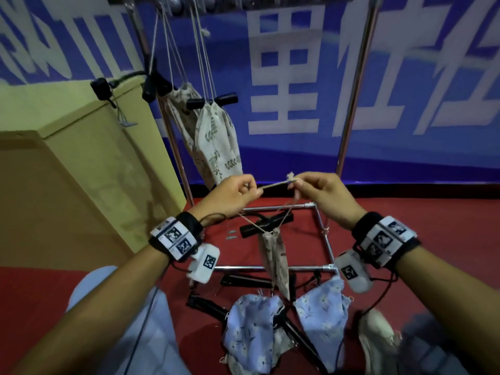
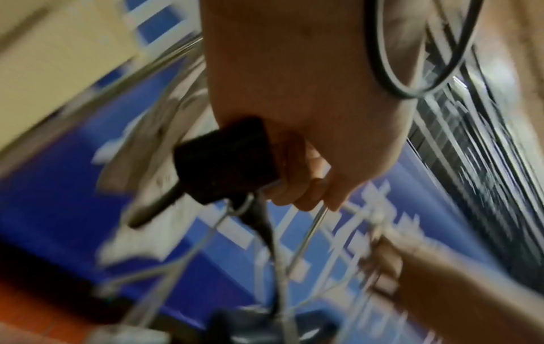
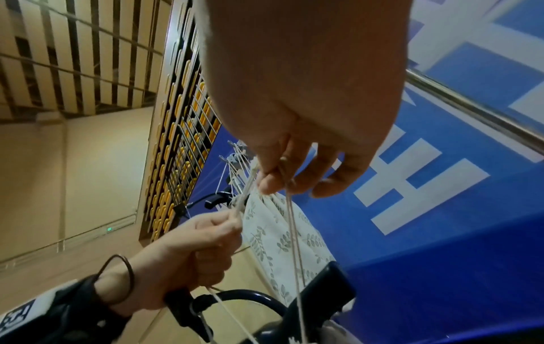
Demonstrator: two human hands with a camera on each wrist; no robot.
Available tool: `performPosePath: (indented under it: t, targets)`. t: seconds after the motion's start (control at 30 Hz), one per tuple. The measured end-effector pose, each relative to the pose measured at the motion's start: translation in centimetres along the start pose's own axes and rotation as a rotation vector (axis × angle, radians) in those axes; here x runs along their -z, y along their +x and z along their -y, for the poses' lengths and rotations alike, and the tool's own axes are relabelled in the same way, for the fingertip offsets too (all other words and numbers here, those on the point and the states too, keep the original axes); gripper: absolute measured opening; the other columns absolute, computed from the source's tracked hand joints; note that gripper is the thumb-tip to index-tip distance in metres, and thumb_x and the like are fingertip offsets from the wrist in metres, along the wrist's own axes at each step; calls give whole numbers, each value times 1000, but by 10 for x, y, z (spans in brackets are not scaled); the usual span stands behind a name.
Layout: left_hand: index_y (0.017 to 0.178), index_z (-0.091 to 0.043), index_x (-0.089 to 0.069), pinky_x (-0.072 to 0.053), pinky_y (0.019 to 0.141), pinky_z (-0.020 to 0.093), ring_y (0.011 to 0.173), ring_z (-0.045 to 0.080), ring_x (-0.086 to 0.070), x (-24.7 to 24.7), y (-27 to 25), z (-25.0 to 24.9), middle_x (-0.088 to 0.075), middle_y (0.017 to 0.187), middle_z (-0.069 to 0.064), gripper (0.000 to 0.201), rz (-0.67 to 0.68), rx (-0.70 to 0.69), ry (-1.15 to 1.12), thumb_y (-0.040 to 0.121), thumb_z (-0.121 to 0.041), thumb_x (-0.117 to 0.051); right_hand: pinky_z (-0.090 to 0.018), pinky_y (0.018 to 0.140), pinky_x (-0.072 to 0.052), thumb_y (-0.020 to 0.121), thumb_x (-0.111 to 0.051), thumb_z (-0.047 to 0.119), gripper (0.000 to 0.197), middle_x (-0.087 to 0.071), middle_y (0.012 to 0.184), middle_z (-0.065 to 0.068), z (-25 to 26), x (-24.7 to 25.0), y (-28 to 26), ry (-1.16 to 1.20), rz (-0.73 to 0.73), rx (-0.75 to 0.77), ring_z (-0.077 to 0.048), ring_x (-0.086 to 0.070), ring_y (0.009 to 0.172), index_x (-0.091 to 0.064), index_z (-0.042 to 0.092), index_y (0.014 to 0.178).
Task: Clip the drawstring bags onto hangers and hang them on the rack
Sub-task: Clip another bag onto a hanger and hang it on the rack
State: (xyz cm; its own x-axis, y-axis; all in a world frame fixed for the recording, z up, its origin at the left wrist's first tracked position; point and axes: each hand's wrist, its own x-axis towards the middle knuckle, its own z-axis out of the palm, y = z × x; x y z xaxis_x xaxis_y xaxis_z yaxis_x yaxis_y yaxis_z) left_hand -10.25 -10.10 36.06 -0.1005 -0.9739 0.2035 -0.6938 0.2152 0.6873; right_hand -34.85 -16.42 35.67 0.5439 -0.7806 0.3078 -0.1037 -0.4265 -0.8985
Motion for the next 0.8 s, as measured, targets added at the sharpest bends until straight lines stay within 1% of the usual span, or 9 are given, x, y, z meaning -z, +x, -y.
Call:
performPosePath:
  t: [0.07,0.17,0.2,0.3,0.4,0.5,0.63,0.73,0.8]
  targets:
    - [84,-15,-57,-39,61,34,62,21,-53,6,6,-5,-59,70,7,23,23,-86,158,101,-30,-56,-24,84,-54,102,-56,9,20,-70,75,-16,6,-5,8,58,-83,21,-15,-65,73,-72,-3,99]
    - [86,-16,-59,-36,59,29,61,8,-51,33,22,-25,-55,68,-4,23,18,-166,282,104,-27,-50,-44,78,-55,102,-55,8,21,-65,68,-17,26,-6,27,199,-174,-22,-26,-64,67,-71,-4,97]
    - [86,-16,-59,-35,58,29,59,7,-49,48,28,-34,-53,66,-6,24,-13,-160,299,104,-30,-52,-43,71,-53,102,-55,8,21,-62,64,-15,39,-2,36,225,-187,-31,-26,-61,63,-72,-3,95]
    - [78,-17,-61,-36,56,24,56,5,-49,92,50,-58,-53,62,-8,30,-154,-142,322,93,-43,-68,-28,52,-42,102,-55,7,22,-53,57,-7,86,8,69,209,-229,-14,-14,-50,49,-74,5,90]
    - [70,-14,-62,-31,52,20,51,5,-45,141,76,-93,-50,56,-7,38,-251,-176,296,94,-43,-66,-19,47,-34,101,-56,10,22,-50,59,-6,144,22,110,174,-264,31,-8,-41,47,-75,3,91]
    - [64,-13,-60,-30,51,21,48,5,-43,194,107,-120,-50,53,-6,46,-322,-155,305,100,-42,-58,-18,46,-35,102,-55,13,25,-53,60,-6,195,36,157,86,-247,66,-7,-42,46,-75,1,93]
    - [62,-8,-61,-32,52,21,47,5,-46,243,144,-131,-55,53,-2,53,-403,-92,354,104,-39,-49,-22,47,-40,102,-54,14,27,-63,63,-10,234,38,216,-45,-234,84,-16,-55,52,-75,1,90]
    - [61,-3,-59,-34,54,29,49,10,-52,257,169,-130,-60,55,3,58,-442,-42,325,106,-37,-44,-15,36,-38,101,-54,12,29,-71,74,-23,247,30,246,-41,-270,46,-26,-67,60,-73,-6,88]
    - [59,-2,-56,-39,56,34,52,20,-58,258,182,-125,-59,53,9,59,-476,-22,312,105,-37,-42,-12,35,-37,101,-51,6,30,-71,78,-28,248,25,257,-7,-325,36,-31,-68,64,-70,-13,88]
